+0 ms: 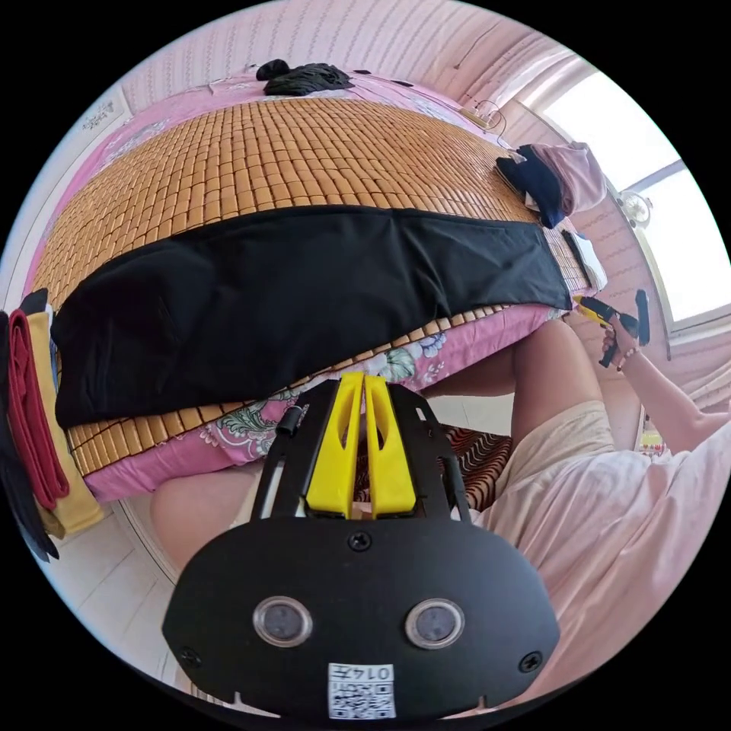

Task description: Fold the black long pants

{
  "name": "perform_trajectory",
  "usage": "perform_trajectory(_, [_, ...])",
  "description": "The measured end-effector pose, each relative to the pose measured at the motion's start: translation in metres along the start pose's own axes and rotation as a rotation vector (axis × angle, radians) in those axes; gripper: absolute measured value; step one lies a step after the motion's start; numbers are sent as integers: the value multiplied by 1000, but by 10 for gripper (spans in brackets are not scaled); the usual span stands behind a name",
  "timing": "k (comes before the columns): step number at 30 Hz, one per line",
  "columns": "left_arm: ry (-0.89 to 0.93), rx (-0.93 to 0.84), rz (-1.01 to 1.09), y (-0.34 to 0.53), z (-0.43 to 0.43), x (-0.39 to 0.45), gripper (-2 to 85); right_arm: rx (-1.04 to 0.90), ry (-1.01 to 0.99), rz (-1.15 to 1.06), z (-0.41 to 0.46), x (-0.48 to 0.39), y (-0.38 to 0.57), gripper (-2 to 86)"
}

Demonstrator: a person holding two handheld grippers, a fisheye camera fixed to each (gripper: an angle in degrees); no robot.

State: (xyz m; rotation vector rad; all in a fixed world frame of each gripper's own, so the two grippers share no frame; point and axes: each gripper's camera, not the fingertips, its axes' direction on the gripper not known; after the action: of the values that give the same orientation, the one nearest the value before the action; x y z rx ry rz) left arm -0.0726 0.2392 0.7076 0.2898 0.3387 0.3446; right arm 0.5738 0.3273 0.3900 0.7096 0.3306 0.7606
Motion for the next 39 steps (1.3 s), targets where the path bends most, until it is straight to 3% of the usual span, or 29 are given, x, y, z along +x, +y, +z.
perform_trajectory(6, [-18,6,-38,-12,-4,-3,-10,41,-254,151,-13,86,-4,24])
perform_trajectory(9, [-32,4,-10,-20,-3,3,-10,99,-348,116,-33,113,-6,12])
perform_trajectory(16, [-28,-25,54,-32,1,17,-10,87,-224,81,-48,159,-9,25])
perform_trajectory(20, [-46,-48,72,-33,3,18,-10,106,-178,176,-46,186,-3,128])
perform_trajectory(23, [-48,-43,64,-31,-3,13,-10,135,-207,179,-49,197,1,154])
perform_trajectory(27, [-58,-38,37,-25,-12,1,-10,65,-276,122,-45,200,4,111])
perform_trajectory(30, [-84,-36,4,-20,-19,-11,-10,45,-202,100,-55,196,10,54])
perform_trajectory(39, [-121,-66,-104,-11,-14,-51,-10,301,-400,-11,-129,182,28,14])
